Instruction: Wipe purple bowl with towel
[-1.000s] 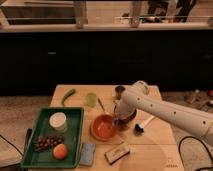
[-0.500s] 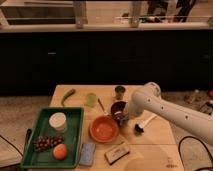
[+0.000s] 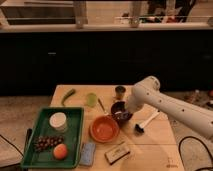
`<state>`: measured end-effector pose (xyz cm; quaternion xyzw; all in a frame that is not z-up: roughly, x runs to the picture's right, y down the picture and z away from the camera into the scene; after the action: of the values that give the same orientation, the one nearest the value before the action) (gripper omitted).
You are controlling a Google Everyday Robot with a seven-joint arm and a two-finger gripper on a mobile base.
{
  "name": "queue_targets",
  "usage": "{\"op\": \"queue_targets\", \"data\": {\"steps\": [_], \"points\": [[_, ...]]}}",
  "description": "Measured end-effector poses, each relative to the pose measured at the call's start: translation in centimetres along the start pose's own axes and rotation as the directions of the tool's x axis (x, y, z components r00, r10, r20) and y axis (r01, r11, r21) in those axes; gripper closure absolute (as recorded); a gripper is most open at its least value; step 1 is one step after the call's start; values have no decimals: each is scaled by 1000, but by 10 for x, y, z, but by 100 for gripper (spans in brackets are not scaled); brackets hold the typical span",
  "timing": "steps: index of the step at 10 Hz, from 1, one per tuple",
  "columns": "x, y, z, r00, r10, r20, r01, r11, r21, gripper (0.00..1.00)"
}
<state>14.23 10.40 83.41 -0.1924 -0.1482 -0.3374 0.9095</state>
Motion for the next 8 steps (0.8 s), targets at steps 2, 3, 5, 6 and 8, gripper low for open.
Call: {"op": "queue_targets", "data": {"steps": [2,3,5,6,8], "points": [[4,-15,-1,1000,-12,-7,12,1000,1,100],[3,-19,-1,1000,-19,-6,19,1000,-2,100],[-3,-33,-2,999,-47,-10,47,999,-1,100],[-5,-37,-1,998,-55,-10,55,998,-1,100],[-19,-58,1,995,-102,-4,102,995,4,100]]}}
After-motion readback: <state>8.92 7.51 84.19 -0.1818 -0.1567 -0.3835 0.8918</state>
